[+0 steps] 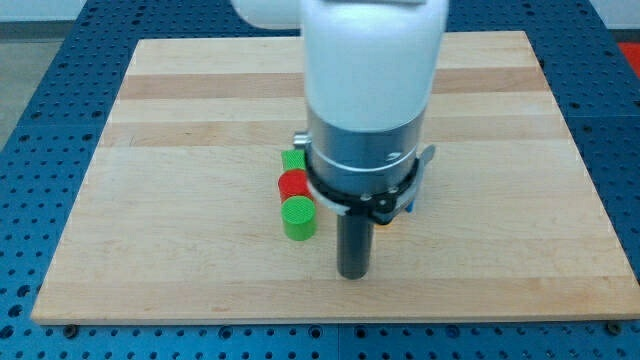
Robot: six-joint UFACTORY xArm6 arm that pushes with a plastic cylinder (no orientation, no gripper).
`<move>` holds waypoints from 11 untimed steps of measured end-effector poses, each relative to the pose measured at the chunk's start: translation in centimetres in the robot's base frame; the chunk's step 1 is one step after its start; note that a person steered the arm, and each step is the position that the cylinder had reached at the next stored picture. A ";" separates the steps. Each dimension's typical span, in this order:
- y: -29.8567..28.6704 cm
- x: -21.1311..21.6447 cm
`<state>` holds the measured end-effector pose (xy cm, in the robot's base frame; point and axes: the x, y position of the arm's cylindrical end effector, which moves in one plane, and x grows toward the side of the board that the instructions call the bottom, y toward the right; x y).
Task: Move the green circle below the yellow heart
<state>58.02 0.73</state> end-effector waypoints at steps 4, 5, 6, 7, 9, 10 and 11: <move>-7.0 -4.8; -5.6 -5.4; -5.2 -5.6; -5.2 -4.8; 3.1 -3.6; 6.7 -3.4; 10.7 -4.9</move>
